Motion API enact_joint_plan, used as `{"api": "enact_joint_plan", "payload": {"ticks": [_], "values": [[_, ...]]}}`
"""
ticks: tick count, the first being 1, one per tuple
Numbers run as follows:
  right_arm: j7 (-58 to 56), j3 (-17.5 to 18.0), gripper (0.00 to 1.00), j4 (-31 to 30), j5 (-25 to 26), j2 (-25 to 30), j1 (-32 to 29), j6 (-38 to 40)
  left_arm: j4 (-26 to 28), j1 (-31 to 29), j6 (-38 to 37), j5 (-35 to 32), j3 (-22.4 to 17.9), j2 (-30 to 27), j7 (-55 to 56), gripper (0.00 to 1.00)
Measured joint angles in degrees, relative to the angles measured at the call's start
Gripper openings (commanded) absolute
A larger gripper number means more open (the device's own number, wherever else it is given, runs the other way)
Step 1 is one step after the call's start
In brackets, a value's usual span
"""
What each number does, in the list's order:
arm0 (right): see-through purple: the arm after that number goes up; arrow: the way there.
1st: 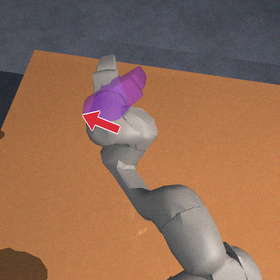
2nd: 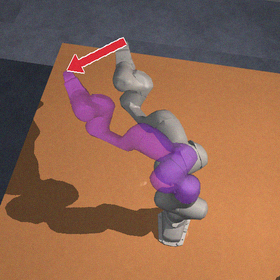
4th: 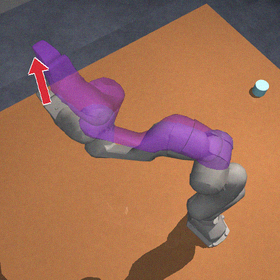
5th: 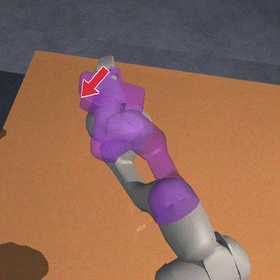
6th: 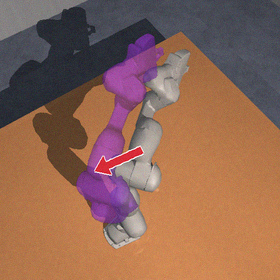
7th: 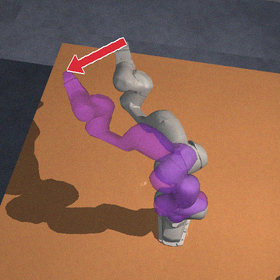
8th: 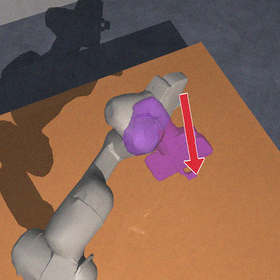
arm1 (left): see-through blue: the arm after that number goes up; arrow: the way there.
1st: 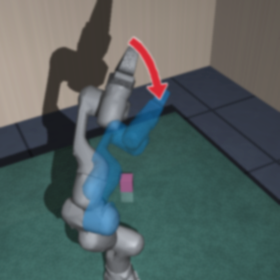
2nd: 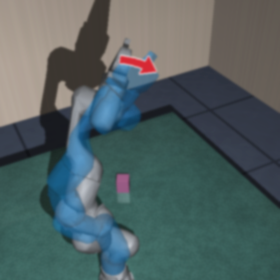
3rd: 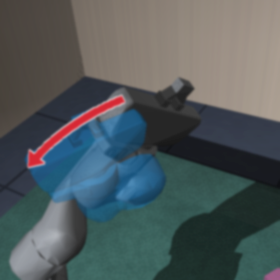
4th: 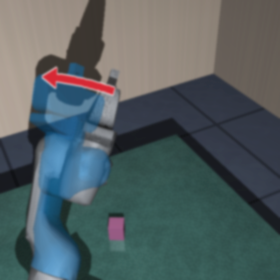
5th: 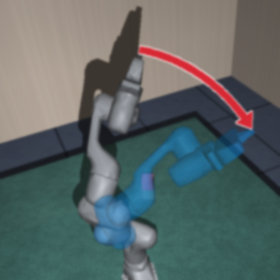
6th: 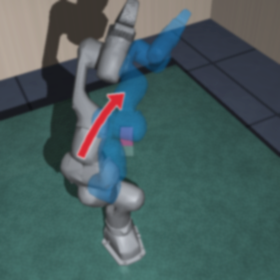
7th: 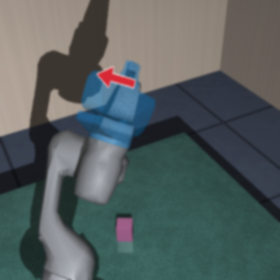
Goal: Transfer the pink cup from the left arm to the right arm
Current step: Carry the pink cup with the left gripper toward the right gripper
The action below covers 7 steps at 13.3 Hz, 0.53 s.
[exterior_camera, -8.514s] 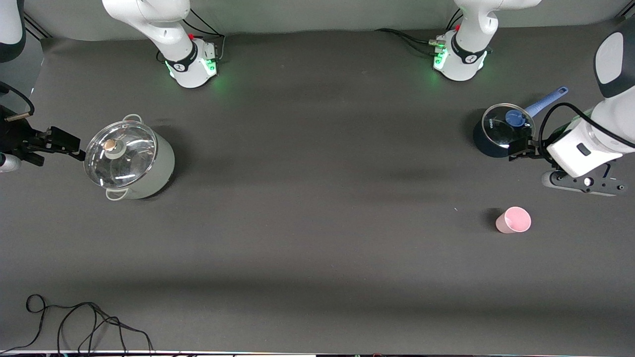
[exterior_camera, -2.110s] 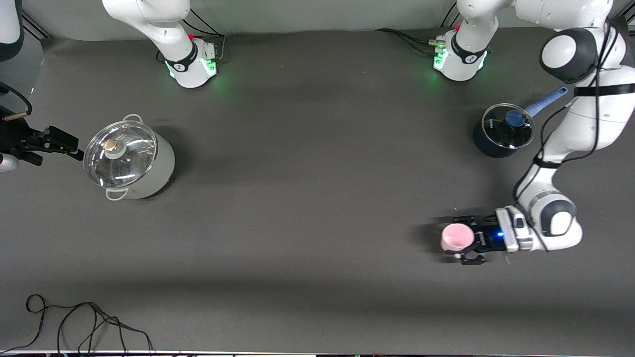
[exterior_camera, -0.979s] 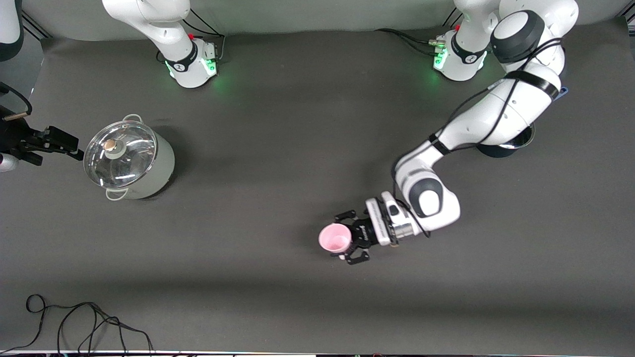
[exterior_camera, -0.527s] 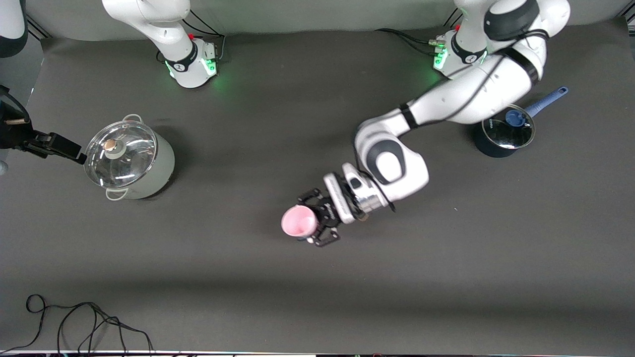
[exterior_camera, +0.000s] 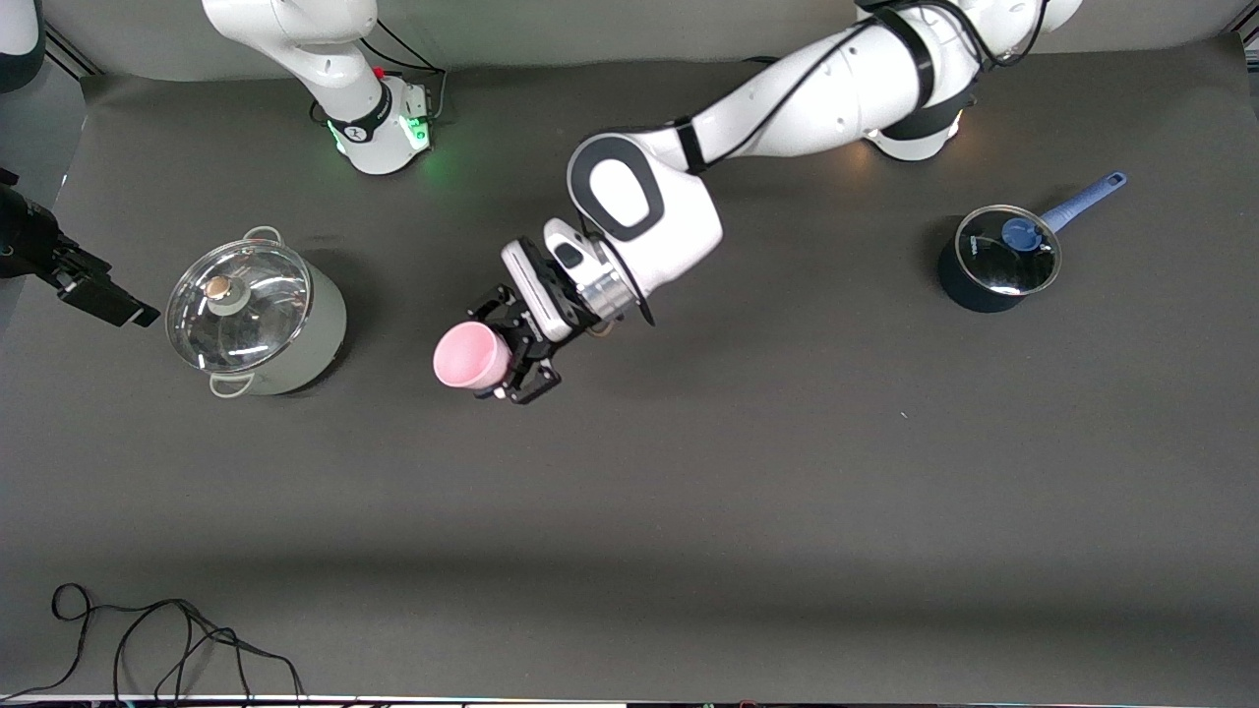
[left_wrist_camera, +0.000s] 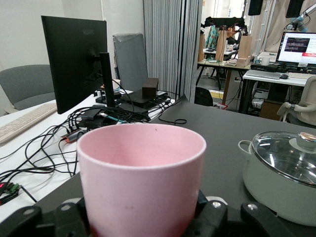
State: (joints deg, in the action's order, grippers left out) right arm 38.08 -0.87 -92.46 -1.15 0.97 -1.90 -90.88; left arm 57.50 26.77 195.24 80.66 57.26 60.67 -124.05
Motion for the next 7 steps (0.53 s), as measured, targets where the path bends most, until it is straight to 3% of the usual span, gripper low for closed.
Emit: {"api": "enact_joint_plan", "payload": {"ticks": [7], "values": [[3.3,0.6,1.00,2.8,-1.8,0.0,0.5,0.0,-3.2,4.5,2.8,0.0,-1.8,-0.1,2.0,0.00]]}}
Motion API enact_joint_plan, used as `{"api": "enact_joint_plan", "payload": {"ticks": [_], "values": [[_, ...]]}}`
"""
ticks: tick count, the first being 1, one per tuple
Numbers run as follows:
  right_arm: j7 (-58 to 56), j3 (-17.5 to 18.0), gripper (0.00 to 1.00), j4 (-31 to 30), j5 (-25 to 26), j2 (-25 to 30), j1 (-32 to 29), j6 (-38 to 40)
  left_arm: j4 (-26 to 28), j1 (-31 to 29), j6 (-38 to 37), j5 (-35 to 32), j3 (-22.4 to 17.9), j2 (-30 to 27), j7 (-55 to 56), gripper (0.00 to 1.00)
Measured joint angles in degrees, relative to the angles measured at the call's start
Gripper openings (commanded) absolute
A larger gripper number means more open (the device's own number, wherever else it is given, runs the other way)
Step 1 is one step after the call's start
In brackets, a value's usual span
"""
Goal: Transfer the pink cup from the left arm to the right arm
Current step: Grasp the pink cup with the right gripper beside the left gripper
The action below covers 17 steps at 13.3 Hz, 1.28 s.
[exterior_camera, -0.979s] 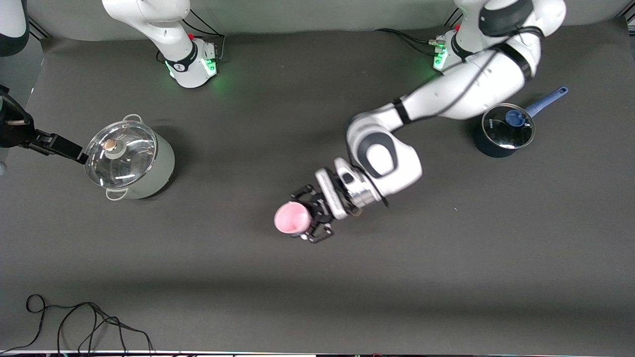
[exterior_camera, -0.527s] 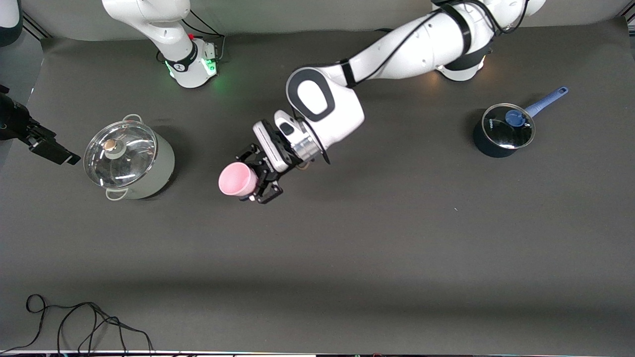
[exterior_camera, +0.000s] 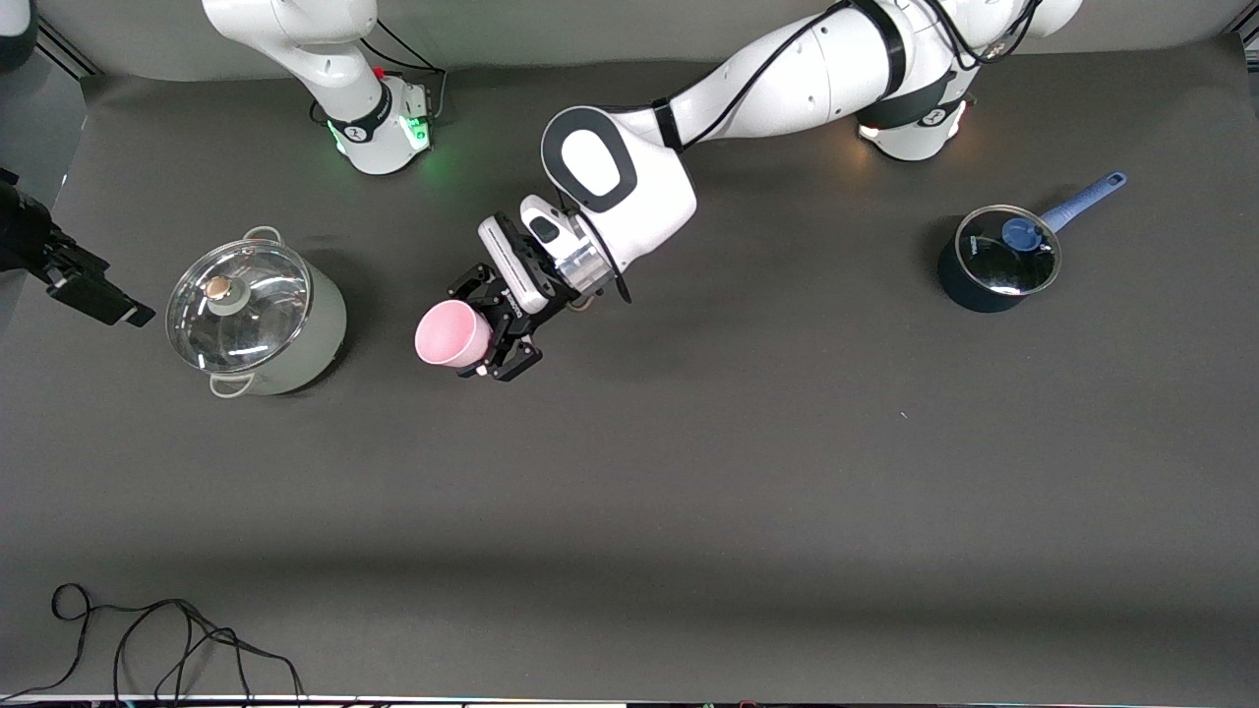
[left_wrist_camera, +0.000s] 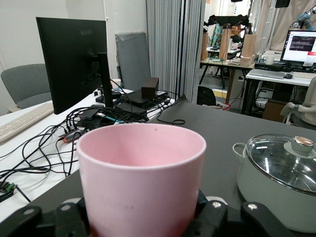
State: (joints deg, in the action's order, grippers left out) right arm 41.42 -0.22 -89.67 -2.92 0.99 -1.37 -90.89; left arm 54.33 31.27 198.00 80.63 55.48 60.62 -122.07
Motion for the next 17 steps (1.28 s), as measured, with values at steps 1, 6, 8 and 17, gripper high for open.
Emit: {"api": "enact_joint_plan", "payload": {"ticks": [1,6,8,17], "values": [[1.9,0.0,1.00,0.9,-0.6,0.0,1.0,0.0,-0.2,0.1,0.0,0.0,0.0,0.0,0.0,0.00],[14.1,0.5,1.00,3.9,-1.0,-0.6,10.5,0.0,-0.4,0.1,0.0,0.0,-0.2,-0.2,0.2,0.00],[17.9,0.5,1.00,5.1,-1.0,-1.4,13.3,0.0,-0.4,0.1,0.0,0.0,-0.2,-0.3,0.2,0.00],[25.2,0.5,1.00,5.7,-8.5,-4.9,20.2,-0.1,-0.4,0.1,0.0,0.0,-0.2,-0.3,0.3,0.00]]}}
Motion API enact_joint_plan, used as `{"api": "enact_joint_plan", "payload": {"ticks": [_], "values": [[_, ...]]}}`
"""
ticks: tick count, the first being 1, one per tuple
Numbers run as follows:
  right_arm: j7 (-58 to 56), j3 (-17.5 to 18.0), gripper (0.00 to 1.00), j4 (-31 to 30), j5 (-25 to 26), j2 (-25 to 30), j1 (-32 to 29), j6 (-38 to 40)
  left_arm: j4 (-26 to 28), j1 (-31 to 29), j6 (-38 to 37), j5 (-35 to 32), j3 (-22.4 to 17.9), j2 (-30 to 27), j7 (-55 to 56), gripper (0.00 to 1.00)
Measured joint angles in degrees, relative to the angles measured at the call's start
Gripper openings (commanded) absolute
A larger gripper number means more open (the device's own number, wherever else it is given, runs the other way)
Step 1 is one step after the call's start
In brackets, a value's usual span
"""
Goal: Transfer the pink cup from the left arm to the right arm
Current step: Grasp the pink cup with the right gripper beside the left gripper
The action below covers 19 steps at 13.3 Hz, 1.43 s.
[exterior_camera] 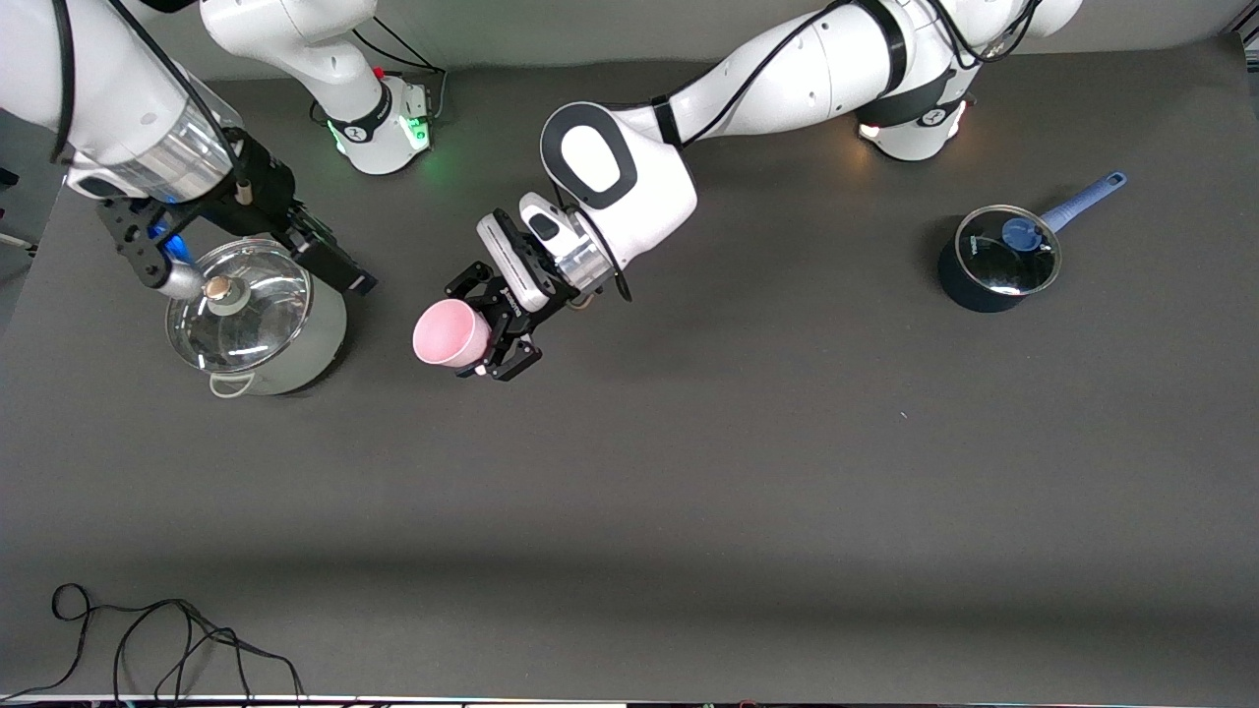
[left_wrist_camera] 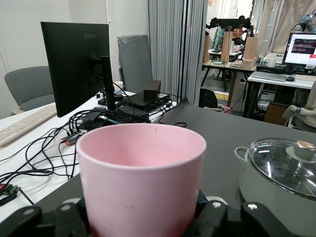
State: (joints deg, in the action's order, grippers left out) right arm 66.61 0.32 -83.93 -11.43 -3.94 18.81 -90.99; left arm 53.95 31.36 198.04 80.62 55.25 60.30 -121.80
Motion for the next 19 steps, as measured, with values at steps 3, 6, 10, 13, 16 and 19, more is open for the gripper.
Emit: {"api": "enact_joint_plan", "payload": {"ticks": [3,6,10,13,16,19], "values": [[0.0,-0.1,1.00,-0.1,-1.0,-1.4,0.1,-0.3,0.0,0.0,0.0,0.0,0.0,0.0,0.0,0.00],[0.1,0.0,1.00,-1.9,-1.2,-2.8,1.8,-4.0,-0.1,0.0,0.0,0.0,0.0,0.0,0.0,0.00],[0.1,0.0,1.00,-6.0,-1.2,-3.1,2.5,-8.3,-0.3,0.0,0.0,0.0,0.0,0.0,0.0,0.00],[0.1,0.0,1.00,-8.6,-1.2,-3.1,2.5,-10.4,-0.6,0.0,0.0,0.0,0.0,0.0,0.0,0.00],[0.1,-0.1,0.99,-9.5,-1.8,-3.1,2.5,-11.5,-0.6,0.1,0.0,0.0,0.0,0.0,0.1,0.00],[0.1,-0.1,0.67,-9.7,-2.2,-3.1,2.5,-11.7,-0.6,0.1,0.0,0.0,0.0,-0.1,0.1,0.00]]}}
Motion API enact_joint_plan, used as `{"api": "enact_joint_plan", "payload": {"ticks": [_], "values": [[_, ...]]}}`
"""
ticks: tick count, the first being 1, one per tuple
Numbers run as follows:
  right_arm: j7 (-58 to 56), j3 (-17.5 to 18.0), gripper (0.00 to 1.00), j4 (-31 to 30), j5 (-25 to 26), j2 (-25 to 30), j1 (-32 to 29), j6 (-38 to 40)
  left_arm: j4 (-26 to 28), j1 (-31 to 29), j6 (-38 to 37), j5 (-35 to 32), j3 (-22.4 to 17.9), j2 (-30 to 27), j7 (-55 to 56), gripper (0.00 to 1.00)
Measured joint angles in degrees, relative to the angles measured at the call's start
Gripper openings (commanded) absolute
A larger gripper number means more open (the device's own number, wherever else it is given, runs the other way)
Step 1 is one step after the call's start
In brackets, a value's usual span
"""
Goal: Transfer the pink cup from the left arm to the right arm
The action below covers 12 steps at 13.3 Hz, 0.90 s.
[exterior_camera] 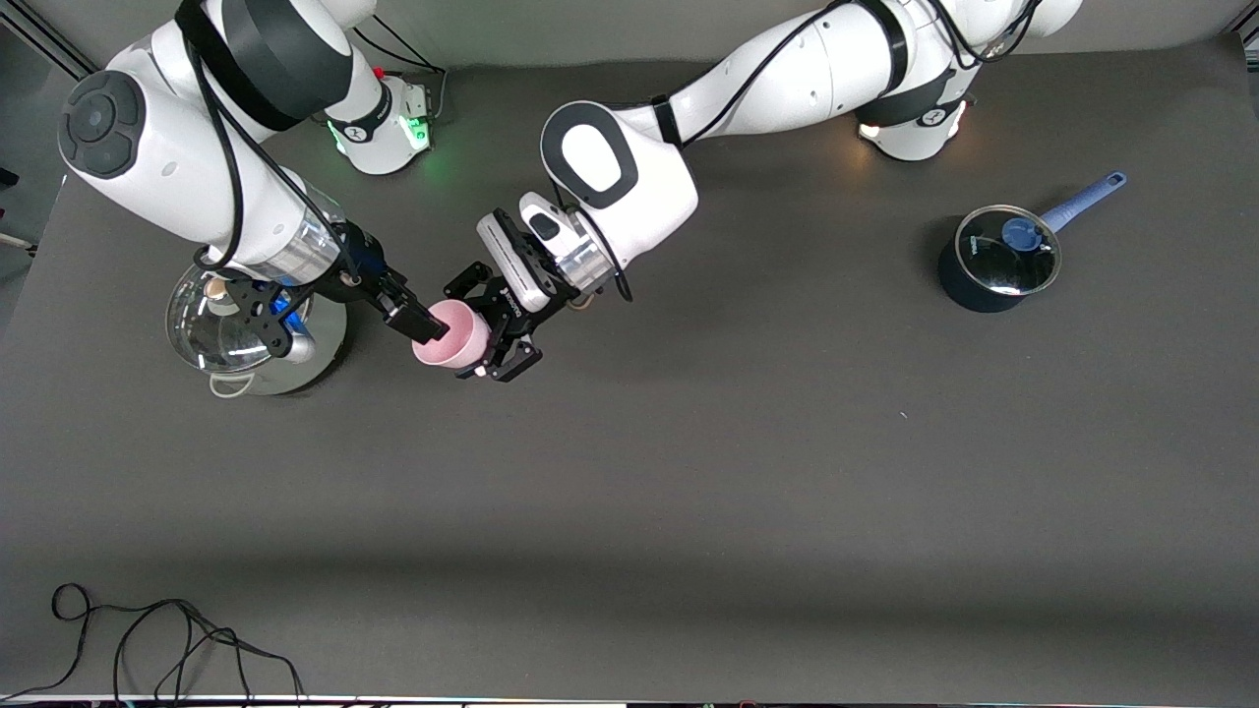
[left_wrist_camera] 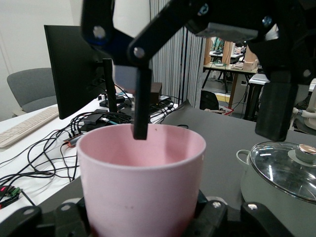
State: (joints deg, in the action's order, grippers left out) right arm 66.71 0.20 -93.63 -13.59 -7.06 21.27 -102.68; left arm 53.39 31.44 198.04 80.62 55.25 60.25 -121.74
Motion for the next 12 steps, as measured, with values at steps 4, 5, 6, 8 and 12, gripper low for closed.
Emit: {"api": "enact_joint_plan", "payload": {"ticks": [4,5,6,8,12], "values": [[0.0,0.0,0.01,0.0,0.0,0.0,0.0,-0.4,-0.1,0.0,0.0,0.0,0.0,0.0,0.0,0.00],[0.1,0.0,0.00,0.0,-0.1,0.0,0.0,-0.5,-0.1,0.0,0.0,0.0,0.0,0.0,0.0,0.00],[0.1,0.0,0.00,0.0,-0.1,0.0,0.0,-0.6,-0.1,0.0,0.0,0.0,0.0,0.0,0.1,0.00],[0.1,0.0,0.00,0.0,-0.1,0.0,0.0,-0.8,-0.1,0.0,0.0,0.0,0.0,0.0,0.1,0.00],[0.1,0.0,0.00,0.0,-0.4,0.0,0.0,-1.5,-0.1,0.2,0.0,0.0,0.0,0.0,0.3,0.00]]}}
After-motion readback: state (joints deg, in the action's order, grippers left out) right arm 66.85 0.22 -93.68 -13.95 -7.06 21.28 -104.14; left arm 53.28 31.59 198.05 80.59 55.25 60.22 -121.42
